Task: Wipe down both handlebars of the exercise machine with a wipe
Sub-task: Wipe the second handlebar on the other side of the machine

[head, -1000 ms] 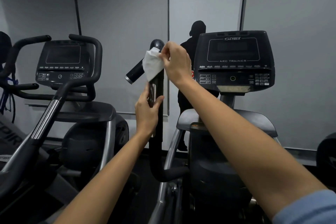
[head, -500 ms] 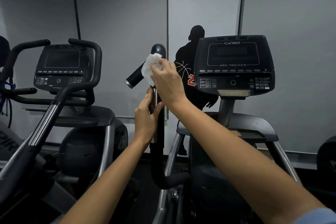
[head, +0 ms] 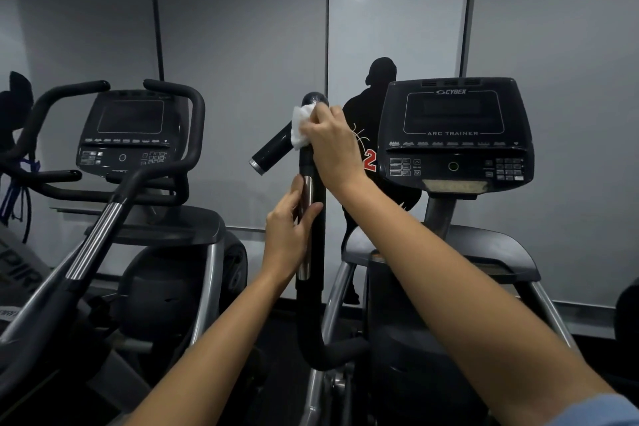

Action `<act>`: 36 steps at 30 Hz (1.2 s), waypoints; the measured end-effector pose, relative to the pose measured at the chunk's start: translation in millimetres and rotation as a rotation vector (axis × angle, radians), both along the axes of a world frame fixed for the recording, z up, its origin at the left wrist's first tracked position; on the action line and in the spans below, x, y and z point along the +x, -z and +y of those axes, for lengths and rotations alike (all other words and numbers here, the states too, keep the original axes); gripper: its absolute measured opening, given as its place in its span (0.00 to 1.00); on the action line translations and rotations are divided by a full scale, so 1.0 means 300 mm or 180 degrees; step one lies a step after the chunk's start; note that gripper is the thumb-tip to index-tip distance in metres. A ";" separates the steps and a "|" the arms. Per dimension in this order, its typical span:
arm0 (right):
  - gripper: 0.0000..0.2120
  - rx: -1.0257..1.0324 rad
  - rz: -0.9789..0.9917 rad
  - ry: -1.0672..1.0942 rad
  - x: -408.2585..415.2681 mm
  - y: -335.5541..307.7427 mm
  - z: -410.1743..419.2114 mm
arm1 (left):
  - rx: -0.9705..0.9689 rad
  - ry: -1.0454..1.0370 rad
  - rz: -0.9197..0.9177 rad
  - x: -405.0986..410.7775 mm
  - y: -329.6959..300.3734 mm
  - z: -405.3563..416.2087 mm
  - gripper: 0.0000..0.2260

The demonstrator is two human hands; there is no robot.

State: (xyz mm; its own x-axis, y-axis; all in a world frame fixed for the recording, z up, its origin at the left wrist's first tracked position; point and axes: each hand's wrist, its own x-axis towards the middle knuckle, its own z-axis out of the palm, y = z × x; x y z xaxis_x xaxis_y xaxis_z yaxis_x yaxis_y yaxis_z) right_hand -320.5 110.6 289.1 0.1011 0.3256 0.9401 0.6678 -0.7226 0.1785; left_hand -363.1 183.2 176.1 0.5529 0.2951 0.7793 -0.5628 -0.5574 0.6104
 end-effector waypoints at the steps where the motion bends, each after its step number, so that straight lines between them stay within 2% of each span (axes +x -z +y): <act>1: 0.12 -0.0061 -0.0165 -0.0064 -0.006 0.031 -0.010 | 0.0031 0.0005 -0.0014 -0.002 -0.002 -0.001 0.26; 4: 0.10 -0.0414 -0.0636 -0.0196 0.012 0.099 -0.043 | 0.0047 -0.0010 -0.0052 -0.006 -0.008 -0.001 0.25; 7: 0.09 -0.0411 -0.0722 -0.0151 0.028 0.046 -0.044 | 0.0014 -0.0017 -0.0001 0.004 -0.004 0.007 0.25; 13: 0.08 0.0021 0.0160 -0.0282 0.047 -0.020 -0.005 | -0.0131 0.0147 -0.0023 0.007 -0.001 0.017 0.25; 16: 0.10 -0.0067 0.0109 -0.0401 0.039 0.035 -0.027 | -0.0089 0.0144 -0.0053 0.010 -0.003 0.019 0.24; 18: 0.08 -0.0060 -0.0050 -0.0467 0.041 0.070 -0.044 | -0.0064 0.0131 -0.0075 0.012 -0.003 0.020 0.24; 22: 0.10 -0.0254 -0.0386 -0.0420 0.044 0.130 -0.075 | -0.0064 0.0096 -0.0076 0.015 -0.004 0.019 0.24; 26: 0.12 -0.0489 -0.0880 -0.0087 0.035 0.053 -0.079 | -0.0118 0.0072 -0.0041 0.011 -0.005 0.014 0.25; 31: 0.13 -0.0416 -0.0587 0.0149 0.018 -0.055 -0.024 | -0.0118 0.0149 -0.0059 0.003 -0.005 0.017 0.25; 34: 0.06 -0.0637 -0.0906 0.0362 0.008 -0.001 -0.018 | -0.0035 0.0156 -0.0043 -0.003 -0.010 0.020 0.25; 36: 0.13 -0.0921 -0.1329 0.0467 0.022 0.059 -0.035 | 0.0043 0.0193 -0.0037 -0.006 -0.016 0.021 0.27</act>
State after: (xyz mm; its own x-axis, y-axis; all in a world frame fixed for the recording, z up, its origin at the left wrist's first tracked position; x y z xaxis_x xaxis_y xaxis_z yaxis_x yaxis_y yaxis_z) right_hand -313.8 100.0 271.4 -0.1988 0.5884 0.7838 0.3927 -0.6849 0.6138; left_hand -364.9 189.3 180.8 0.5602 0.2507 0.7895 -0.6030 -0.5300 0.5962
